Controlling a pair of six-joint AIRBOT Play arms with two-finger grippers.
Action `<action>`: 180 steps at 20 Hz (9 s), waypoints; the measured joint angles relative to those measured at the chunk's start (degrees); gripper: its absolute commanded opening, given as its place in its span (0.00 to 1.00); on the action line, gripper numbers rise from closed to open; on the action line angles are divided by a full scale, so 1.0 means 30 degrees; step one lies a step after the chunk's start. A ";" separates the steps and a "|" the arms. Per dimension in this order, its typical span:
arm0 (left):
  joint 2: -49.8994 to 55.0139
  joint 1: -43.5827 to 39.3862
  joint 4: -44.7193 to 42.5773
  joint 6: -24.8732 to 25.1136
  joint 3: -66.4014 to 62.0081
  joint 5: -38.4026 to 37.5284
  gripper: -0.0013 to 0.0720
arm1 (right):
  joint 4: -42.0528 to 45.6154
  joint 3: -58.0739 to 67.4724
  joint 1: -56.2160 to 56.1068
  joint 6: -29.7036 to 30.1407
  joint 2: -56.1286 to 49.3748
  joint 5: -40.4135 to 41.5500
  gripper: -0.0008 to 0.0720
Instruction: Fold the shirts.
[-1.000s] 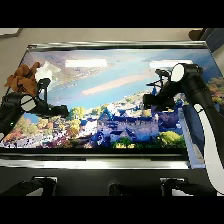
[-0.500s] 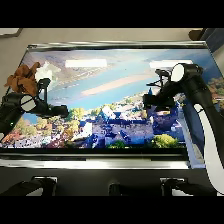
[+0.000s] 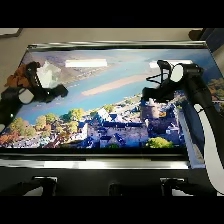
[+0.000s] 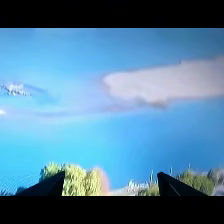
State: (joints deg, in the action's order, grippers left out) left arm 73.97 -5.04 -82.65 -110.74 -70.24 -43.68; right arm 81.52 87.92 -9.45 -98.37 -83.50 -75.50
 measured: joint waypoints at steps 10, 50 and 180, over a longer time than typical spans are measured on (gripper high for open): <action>1.0673 0.8269 1.5307 -0.0401 -0.7599 0.1071 0.97 | 0.0568 0.0000 -0.0022 -0.0087 0.0000 0.0284 0.94; -0.4218 -0.3162 1.4615 1.3355 -0.6200 -0.5472 0.05 | 0.2120 0.0022 -0.0022 0.0437 0.9180 -0.3585 0.77; 0.6288 0.5836 0.6900 1.3850 -0.1071 -0.7242 0.86 | -0.7715 -1.0185 0.8437 0.3963 0.1020 0.3512 0.92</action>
State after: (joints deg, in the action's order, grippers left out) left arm 92.84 12.47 -61.95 -69.19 -73.45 -65.41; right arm 58.37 57.36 15.86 -86.48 -80.44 -64.97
